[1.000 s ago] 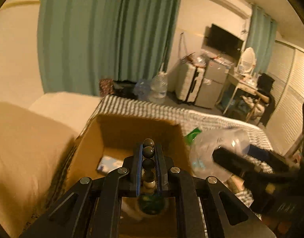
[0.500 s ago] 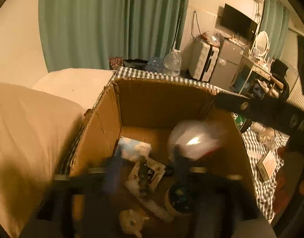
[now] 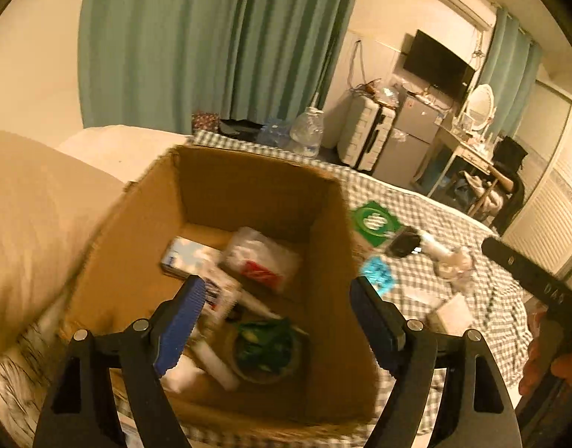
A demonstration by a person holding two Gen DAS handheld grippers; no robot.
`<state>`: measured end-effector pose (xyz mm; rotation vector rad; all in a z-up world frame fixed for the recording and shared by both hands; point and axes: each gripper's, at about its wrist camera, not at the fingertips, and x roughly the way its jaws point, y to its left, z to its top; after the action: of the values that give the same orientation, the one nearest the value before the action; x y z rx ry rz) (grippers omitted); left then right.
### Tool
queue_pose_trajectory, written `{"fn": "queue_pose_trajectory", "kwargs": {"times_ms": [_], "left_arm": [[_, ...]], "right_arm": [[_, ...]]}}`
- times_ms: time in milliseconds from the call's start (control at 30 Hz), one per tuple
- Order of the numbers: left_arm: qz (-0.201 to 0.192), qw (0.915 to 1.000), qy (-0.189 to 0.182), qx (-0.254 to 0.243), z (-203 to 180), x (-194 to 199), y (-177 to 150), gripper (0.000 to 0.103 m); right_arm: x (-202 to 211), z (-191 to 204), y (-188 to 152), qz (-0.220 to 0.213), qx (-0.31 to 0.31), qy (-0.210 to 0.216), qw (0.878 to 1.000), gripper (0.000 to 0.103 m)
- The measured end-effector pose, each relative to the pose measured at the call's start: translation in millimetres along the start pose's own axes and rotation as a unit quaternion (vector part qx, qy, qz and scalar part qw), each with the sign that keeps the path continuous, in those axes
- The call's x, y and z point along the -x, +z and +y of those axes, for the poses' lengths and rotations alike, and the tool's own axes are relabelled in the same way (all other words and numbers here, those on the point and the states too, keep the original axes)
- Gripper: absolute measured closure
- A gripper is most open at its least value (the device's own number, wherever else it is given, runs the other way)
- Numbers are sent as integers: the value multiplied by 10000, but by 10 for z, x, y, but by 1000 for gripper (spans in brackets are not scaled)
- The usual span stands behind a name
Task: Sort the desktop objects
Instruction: 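Withdraw both tools from the box toward the remaining items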
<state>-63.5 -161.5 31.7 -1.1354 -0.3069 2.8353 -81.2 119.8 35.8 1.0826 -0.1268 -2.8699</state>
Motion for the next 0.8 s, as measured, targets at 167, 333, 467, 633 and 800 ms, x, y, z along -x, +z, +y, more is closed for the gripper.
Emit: {"fn": "queue_pose_trajectory", "kwargs": {"times_ms": [167, 333, 467, 633, 800], "left_arm": [[-217, 9996, -38, 157, -486, 149, -115, 10], [-249, 9996, -115, -104, -1054, 97, -294, 4], [-113, 9991, -137, -391, -1369, -78, -504, 4], [197, 9979, 6, -612, -1554, -453, -707, 4], [537, 9971, 102, -536, -1572, -851, -834, 4]], "right_arm": [[206, -618, -206, 3, -348, -320, 9989, 8], [165, -1090, -591, 133, -729, -535, 9958, 7], [6, -1291, -886, 271, -991, -544, 9932, 7], [-222, -1476, -1083, 548, -1215, -491, 9899, 7], [-426, -1517, -1103, 674, -1242, -508, 9887, 7]]}}
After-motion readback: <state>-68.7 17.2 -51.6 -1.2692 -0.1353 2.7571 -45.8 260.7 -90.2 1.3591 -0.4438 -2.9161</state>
